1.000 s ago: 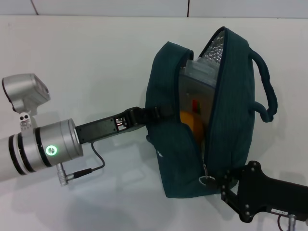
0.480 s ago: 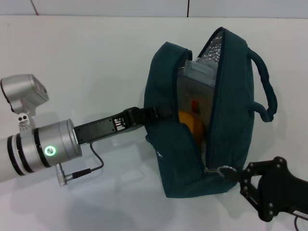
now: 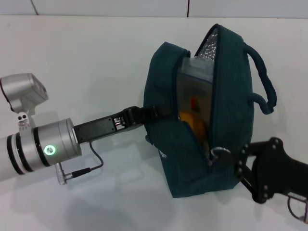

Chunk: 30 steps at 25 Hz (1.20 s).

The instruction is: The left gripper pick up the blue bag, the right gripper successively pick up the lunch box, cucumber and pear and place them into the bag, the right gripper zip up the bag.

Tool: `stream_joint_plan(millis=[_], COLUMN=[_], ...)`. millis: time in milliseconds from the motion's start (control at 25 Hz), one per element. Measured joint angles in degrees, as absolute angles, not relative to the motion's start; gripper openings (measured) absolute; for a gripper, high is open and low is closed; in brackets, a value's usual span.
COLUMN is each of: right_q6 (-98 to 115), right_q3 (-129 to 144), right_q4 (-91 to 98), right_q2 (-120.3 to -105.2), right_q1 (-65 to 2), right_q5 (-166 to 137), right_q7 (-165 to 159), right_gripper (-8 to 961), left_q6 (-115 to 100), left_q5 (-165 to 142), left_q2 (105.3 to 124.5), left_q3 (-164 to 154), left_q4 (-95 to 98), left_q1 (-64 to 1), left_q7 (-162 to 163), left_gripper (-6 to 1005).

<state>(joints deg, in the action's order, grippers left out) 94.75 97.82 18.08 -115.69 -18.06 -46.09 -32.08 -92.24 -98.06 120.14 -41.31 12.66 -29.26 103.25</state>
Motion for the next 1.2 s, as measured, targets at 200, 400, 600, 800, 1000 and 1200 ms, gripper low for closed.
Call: stream_joint_plan(millis=[200,400,600,800,1000,1200], right_q6=[94.25,93.60,93.11,92.55,92.42,91.02], right_q3=[97.99,97.94,97.83,97.82,97.79,97.89], right_q4=[20.65,22.03,22.17,22.63,23.08,23.07], right_q2=[-115.83,-115.91,-115.93,-115.93,-115.91,-115.86], right_q1=[-19.13,-19.36,-19.92,-20.78,-22.75,-25.75], right_q5=[-45.08,-45.00,-44.95,-43.70,-40.13,-37.51], right_q7=[-32.07,-32.07,-32.07,-32.07,-32.02,-31.99], right_gripper=[11,11,11,11,11,11], left_q6=[-92.27,-92.29,-92.33,-92.44,-92.53,-92.91], left_q5=[-98.18,-98.05,-96.77,-92.80,-88.60,-83.55], left_q2=[120.08,120.01,119.97,119.83,119.60,119.36], left_q3=[-41.31,-41.27,-40.89,-40.86,-40.85,-40.79], left_q4=[12.84,12.97,13.01,14.20,17.81,19.67], left_q1=[-29.63,-29.34,-29.05,-27.72,-24.85,-22.40], left_q7=[101.76,98.00,93.44,90.30,89.60,88.01], left_gripper=[51,51,178,378,722,800])
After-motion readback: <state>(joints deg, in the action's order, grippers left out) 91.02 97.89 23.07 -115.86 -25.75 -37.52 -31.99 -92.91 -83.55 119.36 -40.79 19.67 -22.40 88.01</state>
